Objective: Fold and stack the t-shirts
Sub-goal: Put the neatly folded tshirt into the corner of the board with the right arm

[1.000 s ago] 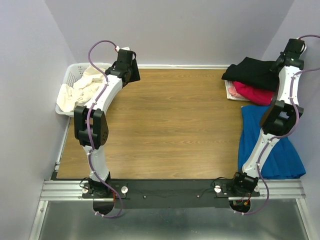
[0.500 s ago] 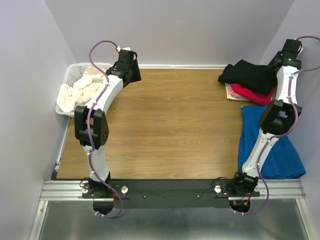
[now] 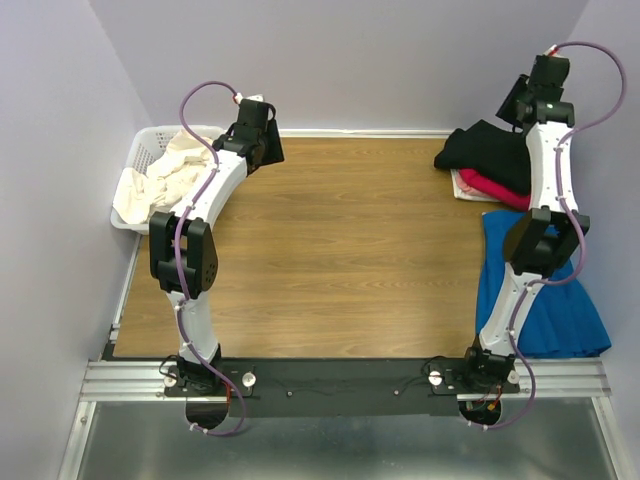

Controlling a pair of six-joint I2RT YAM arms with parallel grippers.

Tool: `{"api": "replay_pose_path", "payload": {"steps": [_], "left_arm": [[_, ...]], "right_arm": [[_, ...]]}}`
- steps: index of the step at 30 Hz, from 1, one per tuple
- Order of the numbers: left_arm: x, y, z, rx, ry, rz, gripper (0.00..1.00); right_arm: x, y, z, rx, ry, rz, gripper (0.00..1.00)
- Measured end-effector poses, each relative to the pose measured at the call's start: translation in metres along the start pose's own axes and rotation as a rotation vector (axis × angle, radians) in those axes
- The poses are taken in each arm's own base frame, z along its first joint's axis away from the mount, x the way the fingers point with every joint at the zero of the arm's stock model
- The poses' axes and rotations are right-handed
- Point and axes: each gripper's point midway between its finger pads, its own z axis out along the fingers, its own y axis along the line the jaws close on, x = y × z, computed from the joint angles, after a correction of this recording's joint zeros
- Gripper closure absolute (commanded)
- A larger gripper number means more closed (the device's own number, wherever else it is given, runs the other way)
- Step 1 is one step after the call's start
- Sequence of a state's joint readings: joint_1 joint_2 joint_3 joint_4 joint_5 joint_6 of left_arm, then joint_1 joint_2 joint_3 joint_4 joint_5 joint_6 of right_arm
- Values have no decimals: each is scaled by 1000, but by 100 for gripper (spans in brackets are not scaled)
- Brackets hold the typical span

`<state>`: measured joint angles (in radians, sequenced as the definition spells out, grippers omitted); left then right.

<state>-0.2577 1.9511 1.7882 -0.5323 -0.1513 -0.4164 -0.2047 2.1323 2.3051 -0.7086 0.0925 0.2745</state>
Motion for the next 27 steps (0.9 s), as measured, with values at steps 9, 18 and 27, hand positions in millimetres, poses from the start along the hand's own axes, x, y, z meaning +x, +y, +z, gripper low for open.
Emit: {"api": "replay_pose_path", "payload": {"steps": [9, 18, 27], "left_arm": [[4, -5, 2, 20, 6, 5, 36], [12, -6, 5, 33, 21, 10, 36], [32, -1, 12, 25, 59, 18, 36]], "right_arm": [[12, -4, -1, 98, 1, -46, 54], [52, 2, 30, 50, 94, -26, 61], [149, -33, 63, 194, 285, 6, 64]]}}
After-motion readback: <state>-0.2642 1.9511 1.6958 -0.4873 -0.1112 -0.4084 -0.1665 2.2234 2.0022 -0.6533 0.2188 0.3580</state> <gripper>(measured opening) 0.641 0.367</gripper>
